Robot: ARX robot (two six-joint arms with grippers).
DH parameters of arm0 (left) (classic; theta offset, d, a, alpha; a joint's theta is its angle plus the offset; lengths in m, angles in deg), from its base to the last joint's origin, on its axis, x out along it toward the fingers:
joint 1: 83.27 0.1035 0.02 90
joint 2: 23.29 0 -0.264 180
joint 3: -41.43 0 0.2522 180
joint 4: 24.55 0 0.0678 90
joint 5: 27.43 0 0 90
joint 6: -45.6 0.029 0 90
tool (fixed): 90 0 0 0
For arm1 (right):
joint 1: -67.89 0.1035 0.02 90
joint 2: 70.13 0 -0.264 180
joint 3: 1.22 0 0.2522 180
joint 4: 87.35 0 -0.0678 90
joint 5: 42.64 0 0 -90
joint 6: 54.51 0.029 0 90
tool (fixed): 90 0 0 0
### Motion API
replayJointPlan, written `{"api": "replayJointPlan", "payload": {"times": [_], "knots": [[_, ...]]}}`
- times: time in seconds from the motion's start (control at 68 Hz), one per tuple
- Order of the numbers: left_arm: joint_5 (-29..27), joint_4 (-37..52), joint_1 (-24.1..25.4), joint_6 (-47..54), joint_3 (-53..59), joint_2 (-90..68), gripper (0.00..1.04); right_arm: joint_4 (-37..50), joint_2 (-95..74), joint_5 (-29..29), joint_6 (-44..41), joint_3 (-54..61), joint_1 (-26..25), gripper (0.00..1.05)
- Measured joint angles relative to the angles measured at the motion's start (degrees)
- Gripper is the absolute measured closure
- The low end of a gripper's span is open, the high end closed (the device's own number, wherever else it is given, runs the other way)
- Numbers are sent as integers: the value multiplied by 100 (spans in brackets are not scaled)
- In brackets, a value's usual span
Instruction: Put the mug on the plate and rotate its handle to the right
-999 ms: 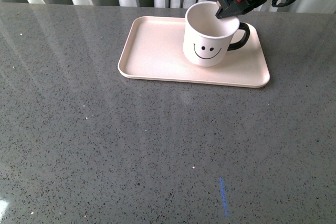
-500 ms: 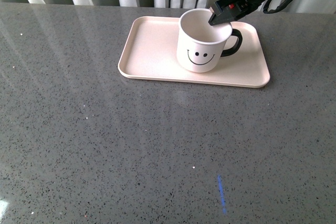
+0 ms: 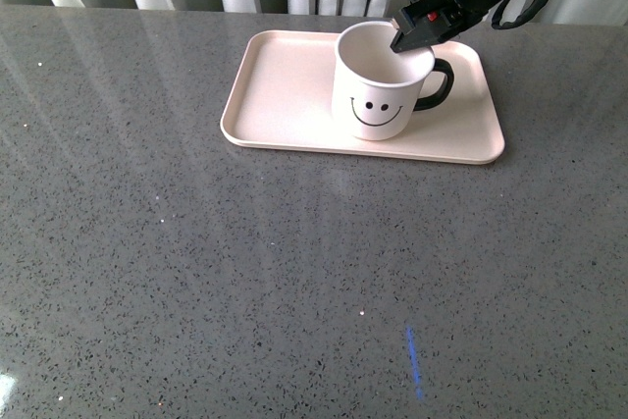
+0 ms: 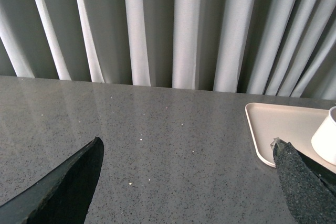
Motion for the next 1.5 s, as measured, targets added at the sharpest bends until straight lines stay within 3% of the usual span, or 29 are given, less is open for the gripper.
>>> {"api": "replayJointPlan", "payload": {"times": [0.382,0.999,1.499], "knots": [[0,2,0,0,0,0,9,-20,-13,-66,-17,-13,24,101],[0,0,0,0,0,0,9,-2,-74,-85,-22,-111,77,8],[0,0,0,0,0,0,9,647,903,369,70,315,-105,9]]}}
